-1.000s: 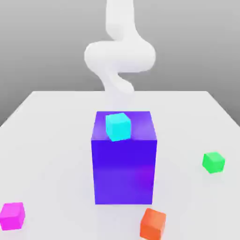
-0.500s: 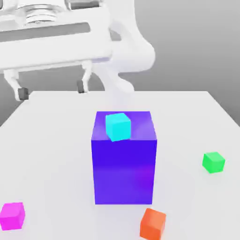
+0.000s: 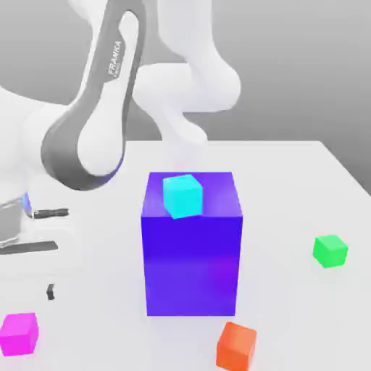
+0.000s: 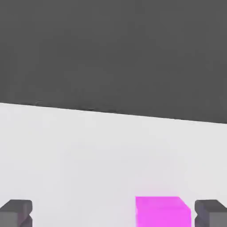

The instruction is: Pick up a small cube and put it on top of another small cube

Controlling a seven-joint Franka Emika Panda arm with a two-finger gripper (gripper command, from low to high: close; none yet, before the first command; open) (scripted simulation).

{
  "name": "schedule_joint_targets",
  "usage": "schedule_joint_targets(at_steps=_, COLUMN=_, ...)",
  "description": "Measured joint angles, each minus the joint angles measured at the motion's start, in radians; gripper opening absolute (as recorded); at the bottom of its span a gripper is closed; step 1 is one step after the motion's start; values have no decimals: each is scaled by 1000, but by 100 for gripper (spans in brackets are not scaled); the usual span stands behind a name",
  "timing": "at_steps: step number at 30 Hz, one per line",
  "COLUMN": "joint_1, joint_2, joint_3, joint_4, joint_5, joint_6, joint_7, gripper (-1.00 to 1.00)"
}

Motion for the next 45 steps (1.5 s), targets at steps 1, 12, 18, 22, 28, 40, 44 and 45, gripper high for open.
schedule_joint_targets(at_steps=1, joint_1=-12, joint_2=30, joint_3=-1, joint_4=1, joint_5=-2, joint_6=17, joint_7=-15, gripper=0)
schedule_joint_targets(at_steps=12, joint_1=-111, joint_2=208, joint_3=108, joint_4=42, joint_5=101, joint_6=138, joint_7=-107, gripper=-100)
schedule_joint_targets(at_steps=18, joint_1=-37, joint_2=56, joint_3=15, joint_4=9, joint_5=2, joint_6=35, joint_7=-27, gripper=-100)
schedule_joint_targets(at_steps=22, joint_1=25, joint_2=5, joint_3=71, joint_4=-10, joint_5=7, joint_6=32, joint_7=-21, gripper=-100)
schedule_joint_targets(at_steps=28, joint_1=191, joint_2=-95, joint_3=193, joint_4=-116, joint_5=-49, joint_6=38, joint_7=-6, gripper=-100)
schedule_joint_targets(at_steps=40, joint_1=776, joint_2=-380, joint_3=544, joint_4=-399, joint_5=-245, joint_6=68, joint_7=61, gripper=-100)
schedule_joint_targets(at_steps=44, joint_1=879, joint_2=-380, joint_3=615, joint_4=-454, joint_5=-336, joint_6=110, joint_7=103, gripper=-100)
schedule_joint_targets(at_steps=45, joint_1=884, joint_2=-350, joint_3=612, joint_4=-455, joint_5=-353, joint_6=140, joint_7=114, gripper=-100)
